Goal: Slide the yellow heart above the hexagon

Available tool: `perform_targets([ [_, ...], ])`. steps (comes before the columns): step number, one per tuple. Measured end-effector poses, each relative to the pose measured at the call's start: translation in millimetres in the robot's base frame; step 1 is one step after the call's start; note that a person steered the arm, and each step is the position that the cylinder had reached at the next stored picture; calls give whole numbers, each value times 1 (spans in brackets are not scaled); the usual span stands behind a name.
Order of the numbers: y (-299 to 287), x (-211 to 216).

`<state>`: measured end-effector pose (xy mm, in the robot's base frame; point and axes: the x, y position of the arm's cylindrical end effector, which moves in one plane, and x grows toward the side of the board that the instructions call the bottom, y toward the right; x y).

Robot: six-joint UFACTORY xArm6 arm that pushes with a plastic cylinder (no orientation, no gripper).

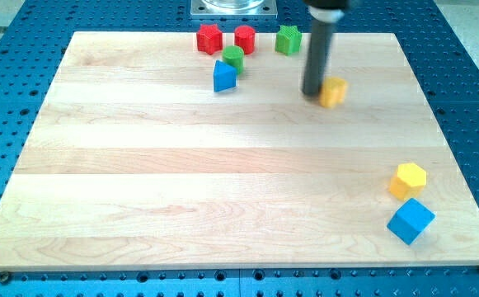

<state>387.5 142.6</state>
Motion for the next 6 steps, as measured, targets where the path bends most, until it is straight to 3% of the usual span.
perform_targets([
  [1,26,41],
  [4,43,-10],
  [6,107,18],
])
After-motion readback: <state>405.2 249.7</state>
